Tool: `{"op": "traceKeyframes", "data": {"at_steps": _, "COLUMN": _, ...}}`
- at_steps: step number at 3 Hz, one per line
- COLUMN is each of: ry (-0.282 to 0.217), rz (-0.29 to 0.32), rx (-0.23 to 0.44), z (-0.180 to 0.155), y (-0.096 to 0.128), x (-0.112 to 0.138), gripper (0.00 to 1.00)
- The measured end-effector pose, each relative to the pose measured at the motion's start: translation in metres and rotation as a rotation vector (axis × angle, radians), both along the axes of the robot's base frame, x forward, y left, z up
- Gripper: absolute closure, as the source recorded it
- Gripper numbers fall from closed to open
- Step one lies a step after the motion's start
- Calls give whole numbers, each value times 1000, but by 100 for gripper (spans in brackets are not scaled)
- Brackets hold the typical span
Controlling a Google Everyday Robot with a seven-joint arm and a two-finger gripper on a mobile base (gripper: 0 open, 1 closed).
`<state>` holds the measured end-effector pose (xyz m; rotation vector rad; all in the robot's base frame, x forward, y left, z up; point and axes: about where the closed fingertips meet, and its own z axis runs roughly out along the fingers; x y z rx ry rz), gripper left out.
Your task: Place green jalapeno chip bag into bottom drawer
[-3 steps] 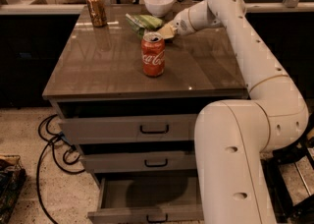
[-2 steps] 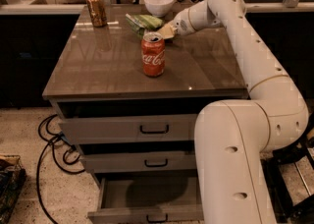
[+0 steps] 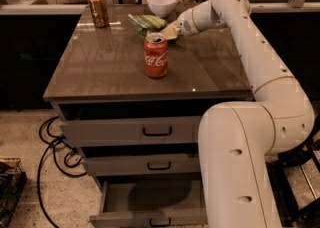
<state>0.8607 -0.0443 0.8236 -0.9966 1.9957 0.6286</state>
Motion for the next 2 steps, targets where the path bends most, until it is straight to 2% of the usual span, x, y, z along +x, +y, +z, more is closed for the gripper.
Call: {"op": "traceKeyframes", "data": {"at_steps": 2, "ry": 0, "rz": 0, "rx": 0, "z": 0, "y": 0, "x": 0, "gripper": 100}}
